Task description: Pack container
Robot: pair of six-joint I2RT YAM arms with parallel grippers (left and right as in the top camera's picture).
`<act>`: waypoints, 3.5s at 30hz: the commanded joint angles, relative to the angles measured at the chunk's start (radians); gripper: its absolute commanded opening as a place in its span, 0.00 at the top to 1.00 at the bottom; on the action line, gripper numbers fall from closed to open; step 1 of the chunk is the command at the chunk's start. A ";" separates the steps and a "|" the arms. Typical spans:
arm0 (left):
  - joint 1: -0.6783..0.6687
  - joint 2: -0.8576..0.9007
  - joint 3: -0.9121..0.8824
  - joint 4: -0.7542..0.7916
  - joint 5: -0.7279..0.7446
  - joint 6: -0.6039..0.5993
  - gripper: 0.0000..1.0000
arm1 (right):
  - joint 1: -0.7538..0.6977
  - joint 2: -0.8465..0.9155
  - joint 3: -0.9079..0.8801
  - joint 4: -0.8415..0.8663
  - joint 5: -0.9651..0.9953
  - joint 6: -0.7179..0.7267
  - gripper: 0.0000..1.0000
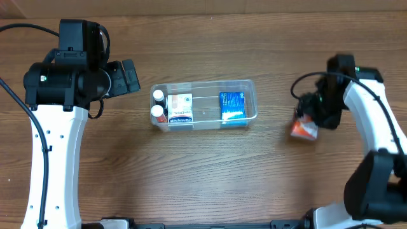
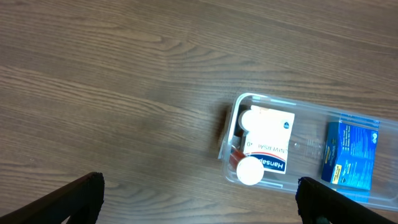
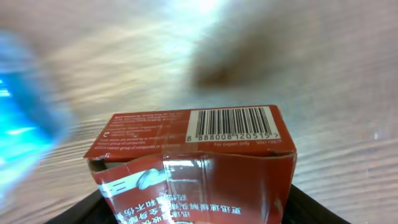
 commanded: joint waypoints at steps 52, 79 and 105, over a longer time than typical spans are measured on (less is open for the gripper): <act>0.003 0.003 0.013 -0.008 0.008 0.012 0.00 | 0.686 0.229 0.291 0.310 -0.029 0.236 0.00; 0.003 0.128 0.011 -0.013 0.036 0.046 0.00 | 0.315 -0.066 0.352 0.171 0.311 0.238 0.00; -0.008 -0.398 -0.578 0.188 0.054 0.054 0.00 | 0.243 -0.623 -0.271 0.261 0.260 0.323 0.00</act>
